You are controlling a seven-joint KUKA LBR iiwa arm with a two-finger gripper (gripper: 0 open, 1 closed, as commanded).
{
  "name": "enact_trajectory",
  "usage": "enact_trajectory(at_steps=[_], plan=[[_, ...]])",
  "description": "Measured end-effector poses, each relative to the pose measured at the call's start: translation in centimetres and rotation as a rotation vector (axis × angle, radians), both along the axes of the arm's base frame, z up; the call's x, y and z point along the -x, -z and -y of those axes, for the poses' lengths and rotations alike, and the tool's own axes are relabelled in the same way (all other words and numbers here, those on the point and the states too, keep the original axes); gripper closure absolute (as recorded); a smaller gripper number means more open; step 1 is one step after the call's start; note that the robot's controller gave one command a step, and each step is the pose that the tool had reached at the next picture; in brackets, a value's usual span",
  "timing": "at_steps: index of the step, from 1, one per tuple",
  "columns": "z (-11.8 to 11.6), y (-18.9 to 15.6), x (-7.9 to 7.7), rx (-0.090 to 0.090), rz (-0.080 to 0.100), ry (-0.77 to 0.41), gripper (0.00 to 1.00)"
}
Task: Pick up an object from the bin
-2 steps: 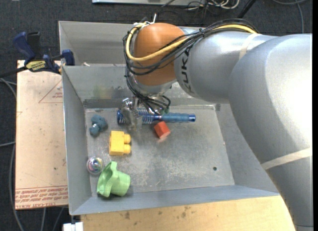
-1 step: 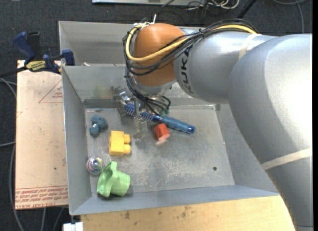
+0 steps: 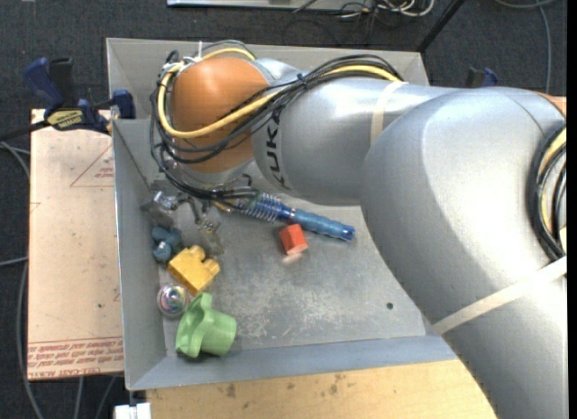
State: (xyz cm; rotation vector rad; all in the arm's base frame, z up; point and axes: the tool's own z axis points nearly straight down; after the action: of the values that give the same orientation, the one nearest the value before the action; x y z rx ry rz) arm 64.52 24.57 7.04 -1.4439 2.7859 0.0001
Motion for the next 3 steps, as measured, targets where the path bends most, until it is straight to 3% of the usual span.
enact_trajectory(at_steps=[1,2,3], plan=[[0.71,-0.77,10.43,-0.001,-0.002,-0.05,0.0],[0.77,-0.68,10.24,-0.001,0.0,-0.047,1.0],[0.77,-0.67,10.27,-0.001,-0.001,-0.047,0.0]])
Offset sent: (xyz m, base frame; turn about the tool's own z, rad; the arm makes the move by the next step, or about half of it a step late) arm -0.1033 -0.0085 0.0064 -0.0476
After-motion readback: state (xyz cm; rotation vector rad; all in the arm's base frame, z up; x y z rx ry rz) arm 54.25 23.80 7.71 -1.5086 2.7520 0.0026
